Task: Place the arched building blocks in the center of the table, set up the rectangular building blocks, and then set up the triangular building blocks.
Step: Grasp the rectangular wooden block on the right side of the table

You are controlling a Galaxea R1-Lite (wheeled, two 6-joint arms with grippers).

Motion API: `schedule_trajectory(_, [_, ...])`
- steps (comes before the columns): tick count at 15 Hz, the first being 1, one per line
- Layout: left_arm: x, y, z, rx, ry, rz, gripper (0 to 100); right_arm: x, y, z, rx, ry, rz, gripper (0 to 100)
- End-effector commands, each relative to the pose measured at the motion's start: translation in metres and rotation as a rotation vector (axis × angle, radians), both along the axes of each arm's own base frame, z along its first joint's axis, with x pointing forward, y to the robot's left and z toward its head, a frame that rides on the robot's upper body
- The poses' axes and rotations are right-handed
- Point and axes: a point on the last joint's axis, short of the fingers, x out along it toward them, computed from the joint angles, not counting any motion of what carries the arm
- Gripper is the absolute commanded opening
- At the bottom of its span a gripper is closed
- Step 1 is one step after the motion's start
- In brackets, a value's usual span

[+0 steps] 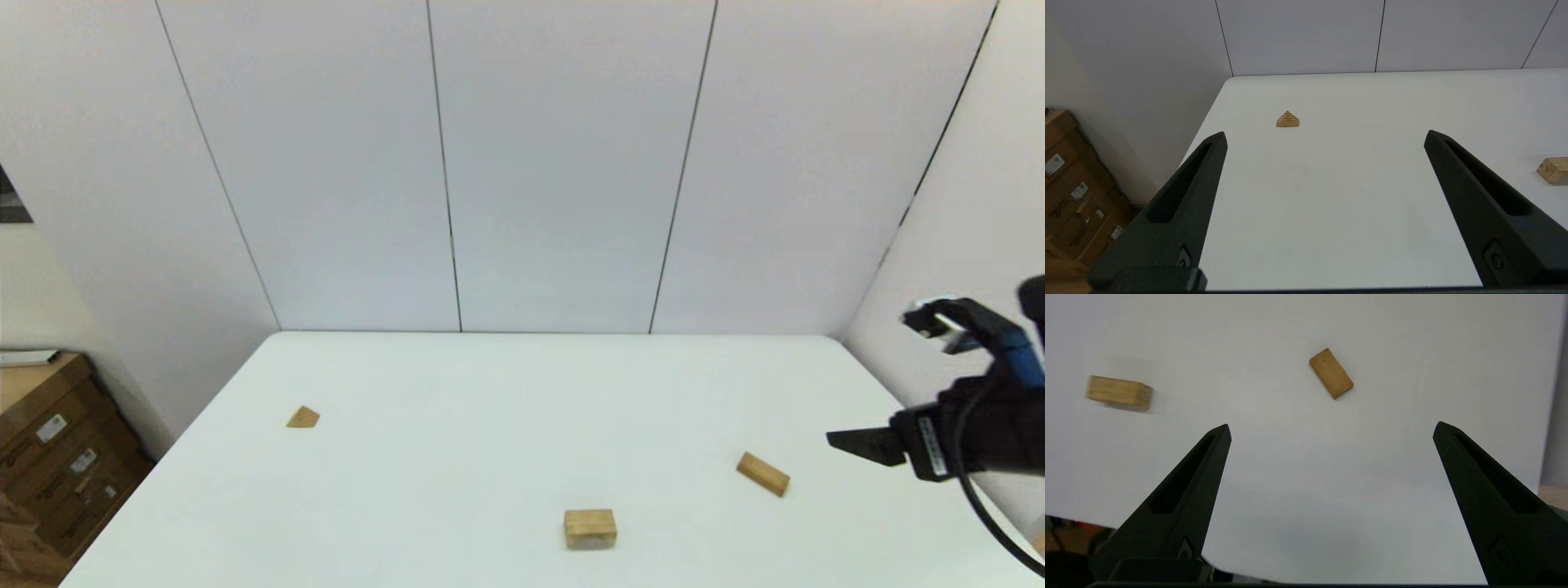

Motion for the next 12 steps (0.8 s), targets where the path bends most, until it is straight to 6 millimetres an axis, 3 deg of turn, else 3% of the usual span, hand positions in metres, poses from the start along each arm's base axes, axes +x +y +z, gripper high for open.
schedule_trajectory(1, [0.000, 0.000, 0.000, 0.000, 0.002, 0.000, 100, 0.105, 0.002, -0.064, -0.058, 0.213, 0.105, 100])
schedule_trajectory(12, [0.000, 0.000, 0.000, 0.000, 0.002, 0.000, 100, 0.154, -0.010, -0.119, -0.132, 0.308, 0.198, 100])
